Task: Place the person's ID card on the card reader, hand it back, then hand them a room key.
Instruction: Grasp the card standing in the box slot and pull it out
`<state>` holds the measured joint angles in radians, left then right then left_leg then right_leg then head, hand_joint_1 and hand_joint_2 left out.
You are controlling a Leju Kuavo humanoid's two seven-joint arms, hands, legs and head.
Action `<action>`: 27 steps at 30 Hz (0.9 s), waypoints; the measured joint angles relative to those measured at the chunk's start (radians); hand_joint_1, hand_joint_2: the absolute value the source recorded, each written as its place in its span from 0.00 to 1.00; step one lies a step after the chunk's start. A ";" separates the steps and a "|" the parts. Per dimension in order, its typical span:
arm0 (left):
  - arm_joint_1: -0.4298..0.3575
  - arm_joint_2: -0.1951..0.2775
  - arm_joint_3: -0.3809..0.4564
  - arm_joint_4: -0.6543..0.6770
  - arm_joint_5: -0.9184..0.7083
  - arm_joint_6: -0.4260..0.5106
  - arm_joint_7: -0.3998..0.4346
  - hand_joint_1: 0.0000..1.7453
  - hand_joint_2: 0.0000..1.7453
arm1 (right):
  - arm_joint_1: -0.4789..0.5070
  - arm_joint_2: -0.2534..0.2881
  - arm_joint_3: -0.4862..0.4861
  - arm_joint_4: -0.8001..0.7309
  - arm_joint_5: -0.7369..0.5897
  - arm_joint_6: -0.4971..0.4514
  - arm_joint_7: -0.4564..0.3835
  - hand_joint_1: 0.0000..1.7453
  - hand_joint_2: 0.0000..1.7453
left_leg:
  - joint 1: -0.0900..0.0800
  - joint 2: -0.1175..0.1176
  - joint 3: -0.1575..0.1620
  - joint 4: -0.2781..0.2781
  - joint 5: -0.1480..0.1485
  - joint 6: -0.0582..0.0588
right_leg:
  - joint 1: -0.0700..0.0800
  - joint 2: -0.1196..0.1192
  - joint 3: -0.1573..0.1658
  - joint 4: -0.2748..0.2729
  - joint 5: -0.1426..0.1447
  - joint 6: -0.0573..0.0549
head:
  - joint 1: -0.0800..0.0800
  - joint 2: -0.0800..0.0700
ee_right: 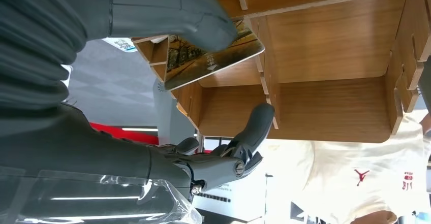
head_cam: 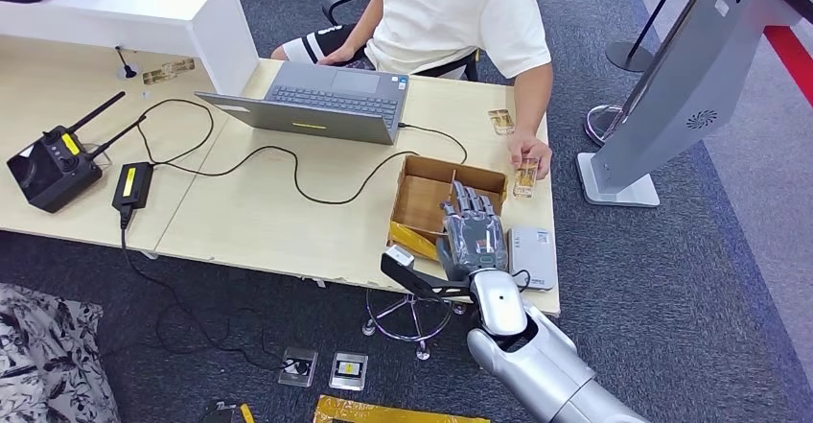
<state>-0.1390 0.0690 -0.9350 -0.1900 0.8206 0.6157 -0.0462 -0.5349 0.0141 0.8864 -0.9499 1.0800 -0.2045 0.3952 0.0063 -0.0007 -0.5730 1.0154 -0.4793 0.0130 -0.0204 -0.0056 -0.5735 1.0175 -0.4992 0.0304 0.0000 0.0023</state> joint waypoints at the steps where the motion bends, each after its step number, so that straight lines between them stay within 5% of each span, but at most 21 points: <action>1: 0.000 0.000 0.001 0.000 0.000 0.000 0.000 0.00 1.00 | 0.000 0.000 -0.001 0.000 0.000 0.000 0.000 0.53 1.00 | 0.000 0.000 0.000 0.000 0.000 0.000 | 0.000 0.000 0.000 0.000 0.000 0.000 | 0.000 0.000; 27: 0.000 0.000 0.021 0.003 -0.024 0.000 0.000 0.00 1.00 | 0.011 -0.010 -0.013 0.000 0.000 0.003 0.010 0.46 1.00 | 0.000 0.000 0.000 0.000 0.000 0.000 | 0.000 0.000 -0.001 0.000 0.000 0.000 | 0.000 0.000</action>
<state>-0.1392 0.0690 -0.9141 -0.1869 0.7967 0.6157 -0.0462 -0.5240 0.0046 0.8729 -0.9499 1.0800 -0.2016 0.4055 0.0063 -0.0005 -0.5730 1.0154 -0.4793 0.0130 -0.0204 -0.0052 -0.5741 1.0175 -0.4992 0.0304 0.0000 0.0023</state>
